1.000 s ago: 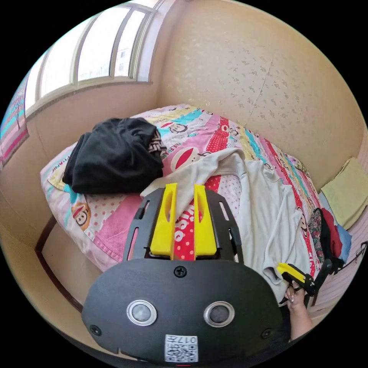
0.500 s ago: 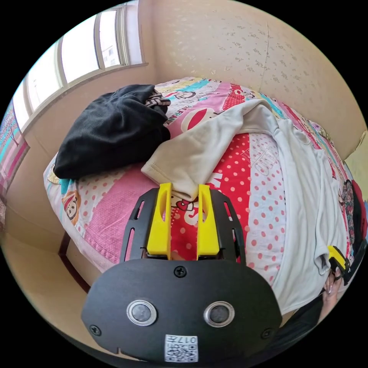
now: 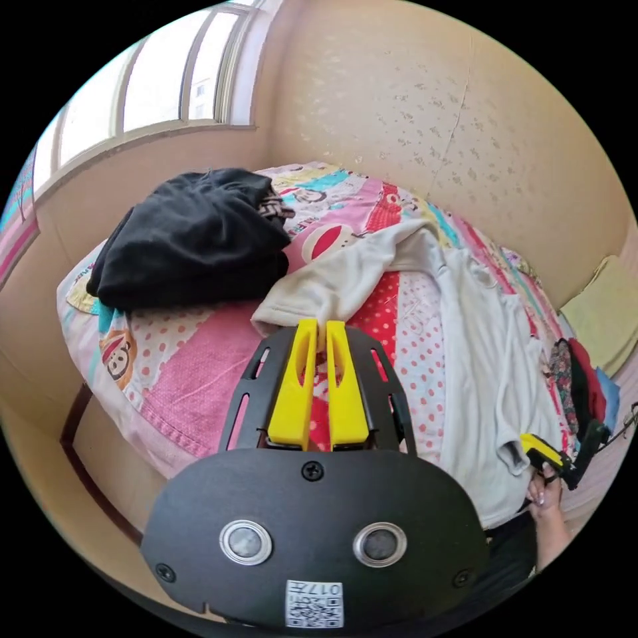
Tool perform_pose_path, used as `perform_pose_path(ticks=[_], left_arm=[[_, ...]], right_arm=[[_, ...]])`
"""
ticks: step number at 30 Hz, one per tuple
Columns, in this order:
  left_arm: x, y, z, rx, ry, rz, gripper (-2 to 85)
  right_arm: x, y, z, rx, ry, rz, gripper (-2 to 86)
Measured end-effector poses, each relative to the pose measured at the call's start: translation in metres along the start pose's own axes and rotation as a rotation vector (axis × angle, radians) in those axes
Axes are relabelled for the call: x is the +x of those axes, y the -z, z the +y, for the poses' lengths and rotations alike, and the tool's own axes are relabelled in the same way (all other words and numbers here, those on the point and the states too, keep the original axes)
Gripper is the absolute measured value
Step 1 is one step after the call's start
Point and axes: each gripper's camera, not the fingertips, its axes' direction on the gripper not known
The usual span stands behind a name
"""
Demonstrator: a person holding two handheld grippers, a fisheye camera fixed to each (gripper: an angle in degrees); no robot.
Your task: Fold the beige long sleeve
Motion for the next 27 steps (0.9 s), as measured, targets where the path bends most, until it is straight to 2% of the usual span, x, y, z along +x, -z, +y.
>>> perform_pose_path(ticks=[1,4,9,11,14,16,19,23,25,27], left_arm=[[0.016,0.02,-0.005,0.05,-0.046,0.087,1.8],[0.07,0.065,-0.019,0.168,-0.193,0.201,1.7],[0.148,0.114,-0.043,0.249,-0.263,0.435,2.3],[0.178,0.113,-0.034,0.203,-0.308,0.494,3.0],[0.228,0.071,0.016,-0.022,-0.391,0.589,5.8],[0.249,0.029,0.071,-0.224,-0.424,0.574,8.9],[0.242,0.012,0.12,-0.319,-0.385,0.597,9.9],[0.222,0.018,0.136,-0.317,-0.38,0.504,10.1],[0.208,0.015,0.132,-0.312,-0.386,0.337,10.2],[0.192,0.008,0.125,-0.318,-0.336,0.276,10.9]], right_arm=[[0.001,-0.001,-0.002,0.001,0.0,-0.001,4.2],[0.004,-0.002,-0.005,0.005,-0.003,-0.01,4.2],[0.008,-0.001,-0.009,0.027,-0.002,-0.02,4.4],[0.012,0.004,-0.008,0.06,-0.012,-0.031,4.8],[0.023,0.029,0.002,0.202,-0.093,-0.005,6.0],[0.037,0.054,0.015,0.305,-0.203,0.005,6.5],[0.058,0.09,0.036,0.373,-0.305,0.093,7.1],[0.08,0.112,0.038,0.299,-0.298,0.083,9.1],[0.085,0.106,0.03,0.272,-0.292,0.025,10.3],[0.088,0.091,0.019,0.242,-0.302,-0.037,11.8]])
